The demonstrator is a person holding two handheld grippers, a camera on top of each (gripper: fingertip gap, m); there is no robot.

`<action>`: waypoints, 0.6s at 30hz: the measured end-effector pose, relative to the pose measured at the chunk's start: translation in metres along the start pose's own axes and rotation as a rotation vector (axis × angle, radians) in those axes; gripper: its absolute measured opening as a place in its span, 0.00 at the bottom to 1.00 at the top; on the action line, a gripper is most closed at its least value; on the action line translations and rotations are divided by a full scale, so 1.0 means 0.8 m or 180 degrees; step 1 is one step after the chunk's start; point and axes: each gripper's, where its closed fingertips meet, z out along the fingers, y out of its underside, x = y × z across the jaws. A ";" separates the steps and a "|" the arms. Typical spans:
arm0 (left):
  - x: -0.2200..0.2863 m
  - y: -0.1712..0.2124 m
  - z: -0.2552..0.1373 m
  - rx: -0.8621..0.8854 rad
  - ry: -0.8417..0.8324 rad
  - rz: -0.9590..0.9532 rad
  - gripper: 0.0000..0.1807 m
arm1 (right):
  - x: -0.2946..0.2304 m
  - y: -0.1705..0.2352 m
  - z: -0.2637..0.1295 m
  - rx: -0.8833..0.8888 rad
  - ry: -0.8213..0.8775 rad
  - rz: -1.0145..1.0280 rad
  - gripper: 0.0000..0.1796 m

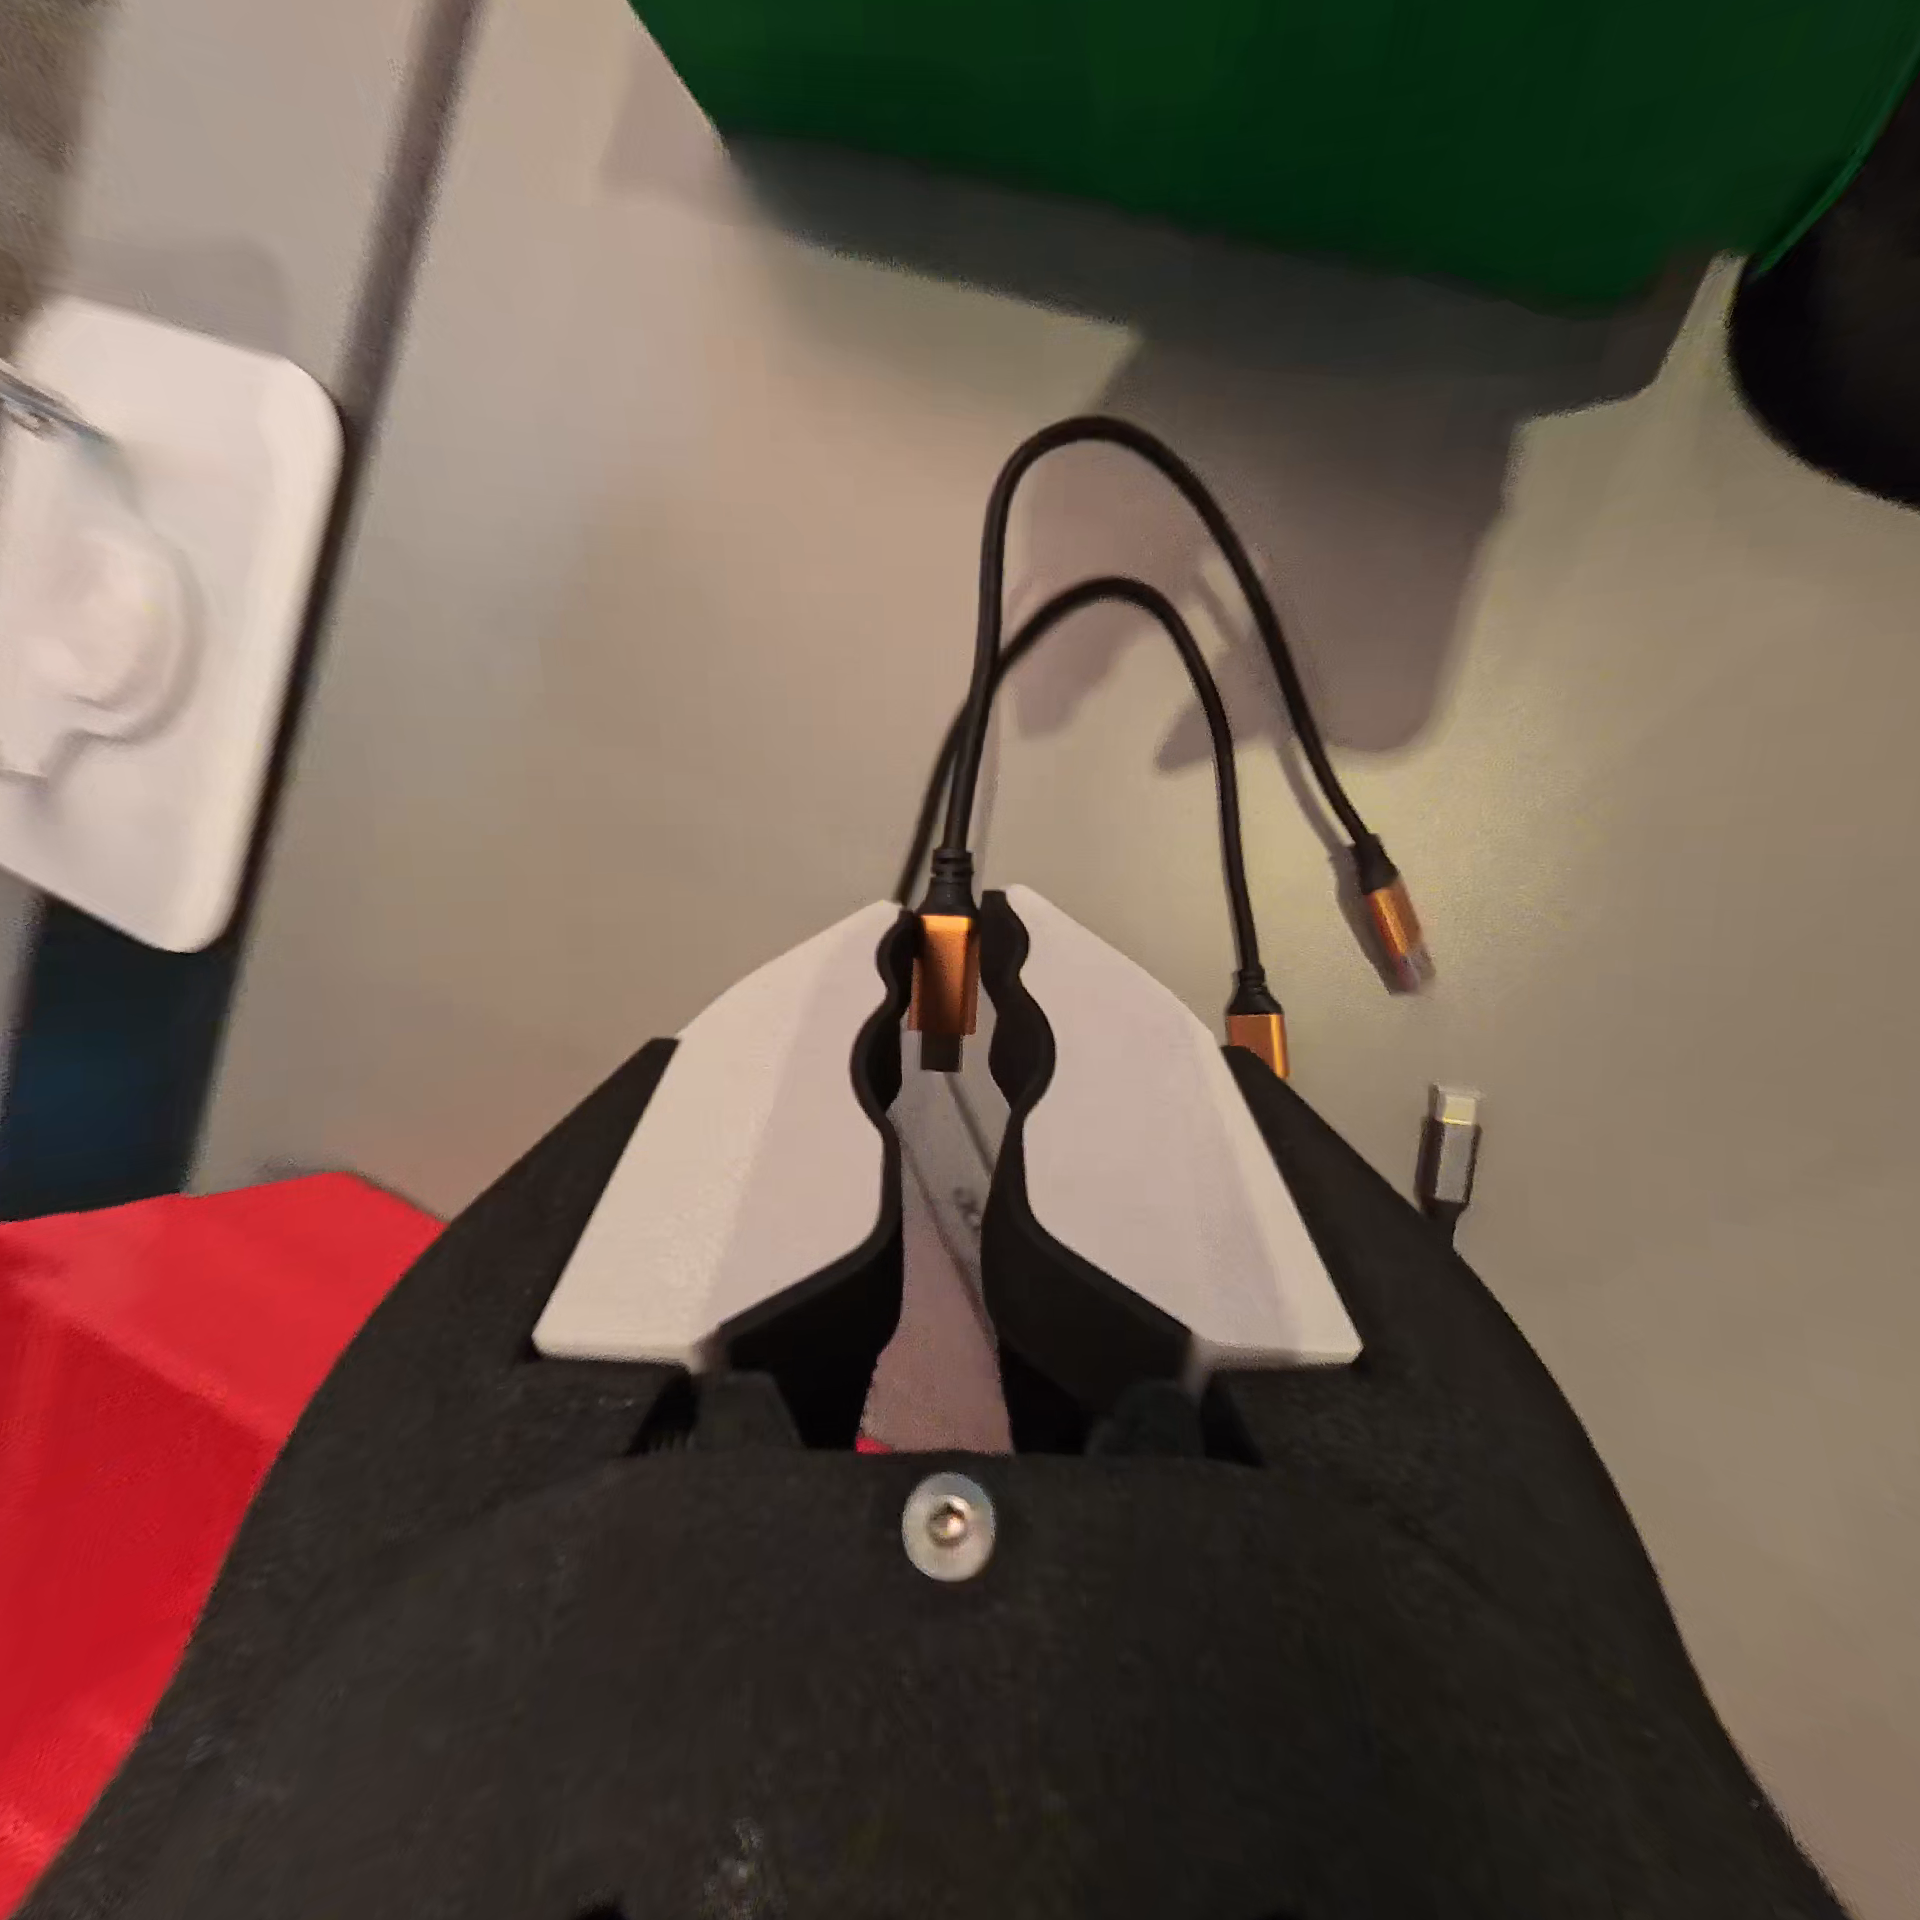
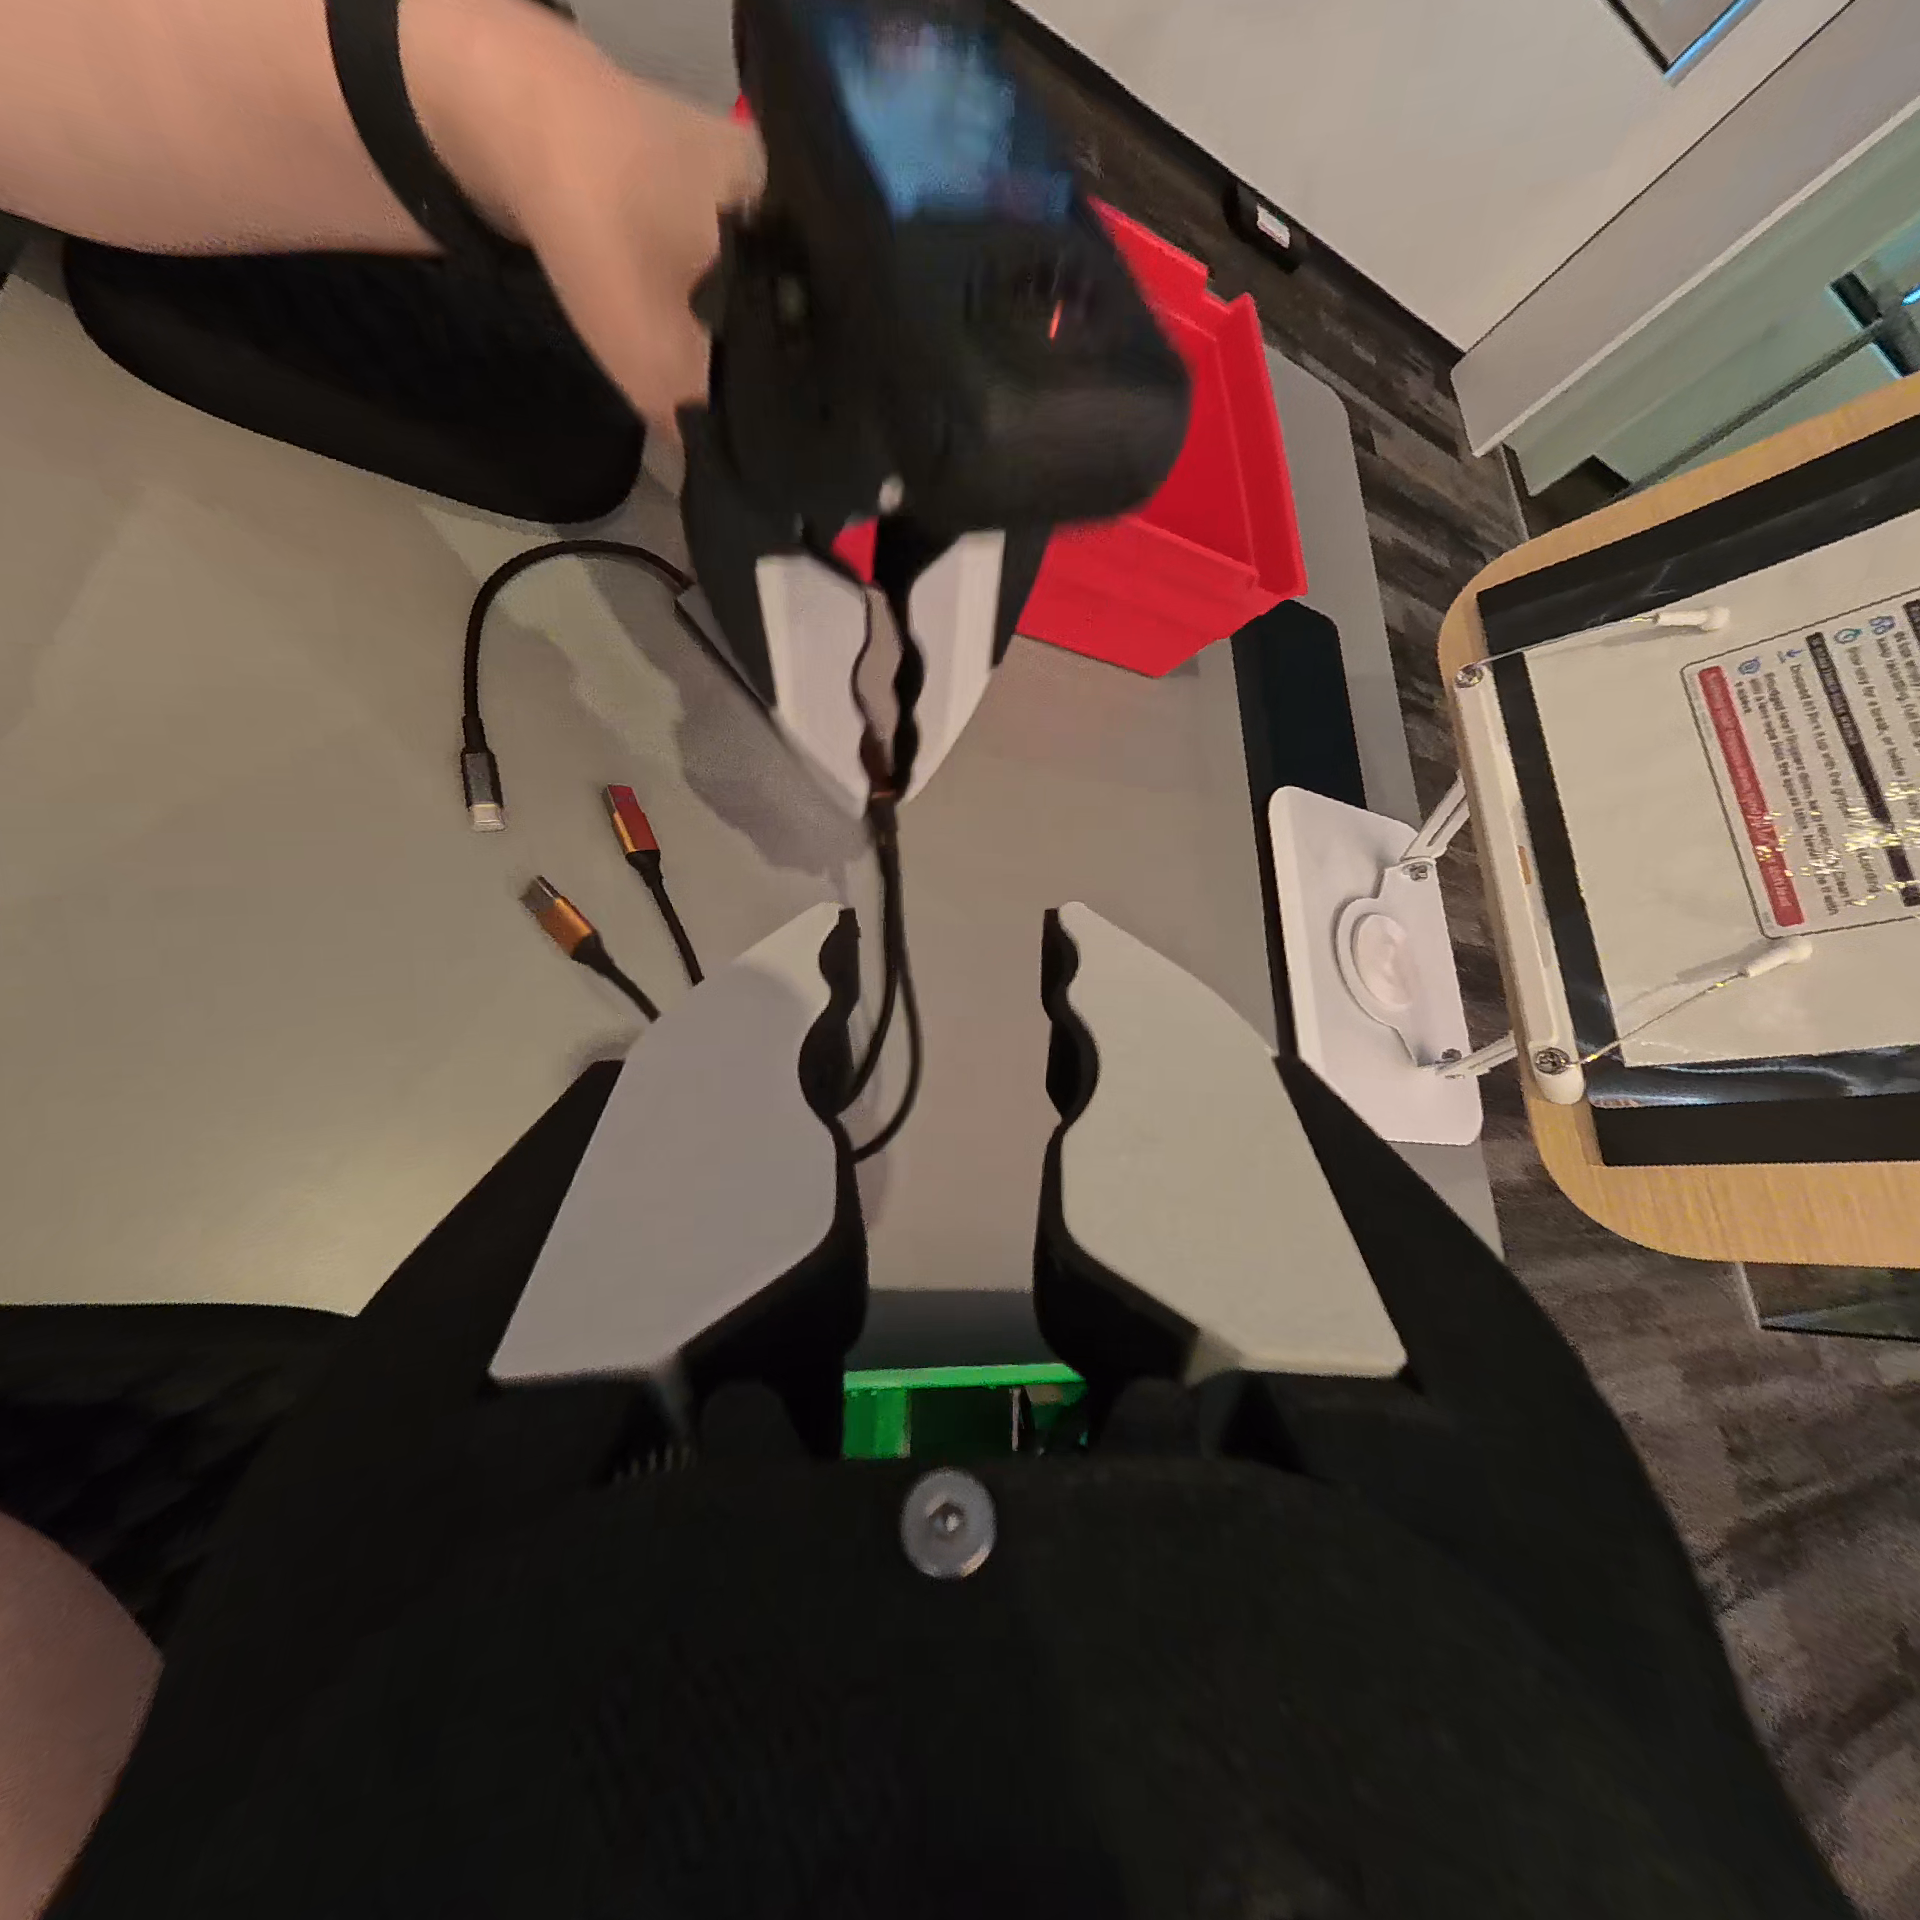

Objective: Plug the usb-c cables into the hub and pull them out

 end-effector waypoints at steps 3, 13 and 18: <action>-0.015 -0.035 -0.053 0.0253 -0.0230 0.0338 0.06 | 0.011 0.003 0.007 0.0001 0.0081 0.0022 0.19; -0.002 -0.077 -0.139 0.1142 -0.0345 0.1302 0.06 | 0.061 -0.079 -0.024 0.1032 0.0877 -0.0055 0.19; 0.018 -0.081 -0.191 0.1774 0.0034 0.1328 0.06 | 0.088 -0.076 -0.027 0.1402 0.1009 0.0263 0.18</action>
